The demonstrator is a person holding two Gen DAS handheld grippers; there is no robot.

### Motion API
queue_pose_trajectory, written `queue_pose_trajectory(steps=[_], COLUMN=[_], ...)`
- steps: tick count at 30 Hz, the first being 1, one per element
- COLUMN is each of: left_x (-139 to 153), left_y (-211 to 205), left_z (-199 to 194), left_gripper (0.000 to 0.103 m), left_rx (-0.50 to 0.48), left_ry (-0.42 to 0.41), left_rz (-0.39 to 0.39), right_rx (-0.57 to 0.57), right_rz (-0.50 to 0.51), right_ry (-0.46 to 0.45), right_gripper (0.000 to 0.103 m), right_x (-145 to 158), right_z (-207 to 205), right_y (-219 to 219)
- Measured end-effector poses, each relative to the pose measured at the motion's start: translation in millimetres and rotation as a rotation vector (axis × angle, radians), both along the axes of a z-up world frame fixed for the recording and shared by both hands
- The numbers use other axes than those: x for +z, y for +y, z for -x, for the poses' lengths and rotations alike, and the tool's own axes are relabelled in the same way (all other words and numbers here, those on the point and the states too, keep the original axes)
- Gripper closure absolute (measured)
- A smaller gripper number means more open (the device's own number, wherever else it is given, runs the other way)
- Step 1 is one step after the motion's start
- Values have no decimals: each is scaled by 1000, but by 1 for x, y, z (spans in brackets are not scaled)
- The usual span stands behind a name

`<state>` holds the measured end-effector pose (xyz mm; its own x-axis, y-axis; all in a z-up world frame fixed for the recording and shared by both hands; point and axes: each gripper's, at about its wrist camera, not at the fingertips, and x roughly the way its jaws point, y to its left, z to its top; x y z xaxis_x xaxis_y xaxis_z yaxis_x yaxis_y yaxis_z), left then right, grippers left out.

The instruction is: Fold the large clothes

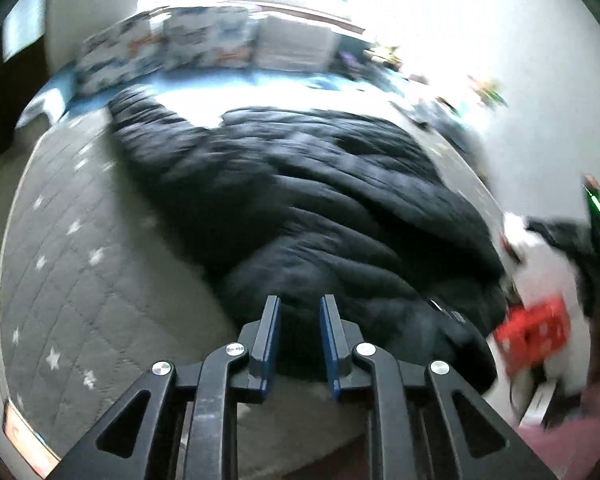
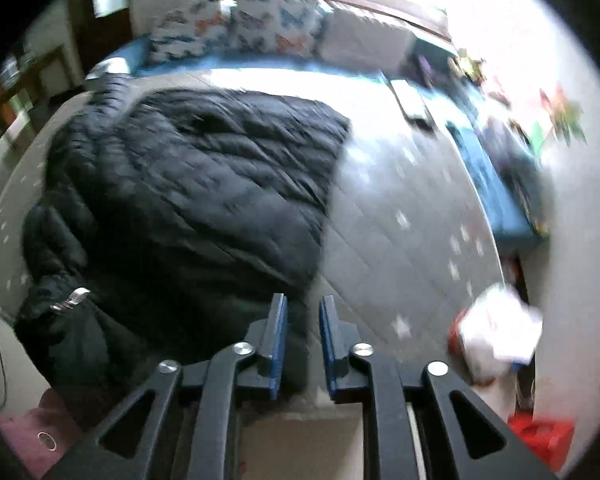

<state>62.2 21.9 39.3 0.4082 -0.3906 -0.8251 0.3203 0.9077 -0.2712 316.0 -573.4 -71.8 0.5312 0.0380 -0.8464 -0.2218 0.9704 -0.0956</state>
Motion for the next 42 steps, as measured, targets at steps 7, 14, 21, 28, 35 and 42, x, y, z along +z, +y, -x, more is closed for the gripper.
queue_pose_trajectory(steps=[7, 14, 21, 28, 35, 42], left_x=[-14, -24, -46, -95, -124, -77], left_y=[54, 64, 89, 121, 120, 138], left_z=[-79, -138, -203, -264, -289, -236], left_gripper=[80, 65, 35, 35, 85, 95], left_rx=[208, 278, 433, 562, 544, 675], left_ry=[71, 100, 87, 186, 195, -39], left_rz=[47, 162, 244, 359, 345, 201], right_rx=[312, 511, 488, 332, -140, -561], right_rz=[62, 236, 445, 468, 417, 213], right_ry=[-21, -54, -150, -296, -341, -72], right_gripper=[51, 51, 74, 91, 91, 89], right_x=[-37, -91, -115, -58, -1, -47], right_z=[-43, -65, -82, -75, -97, -103], right_y=[113, 178, 176, 116, -33, -183])
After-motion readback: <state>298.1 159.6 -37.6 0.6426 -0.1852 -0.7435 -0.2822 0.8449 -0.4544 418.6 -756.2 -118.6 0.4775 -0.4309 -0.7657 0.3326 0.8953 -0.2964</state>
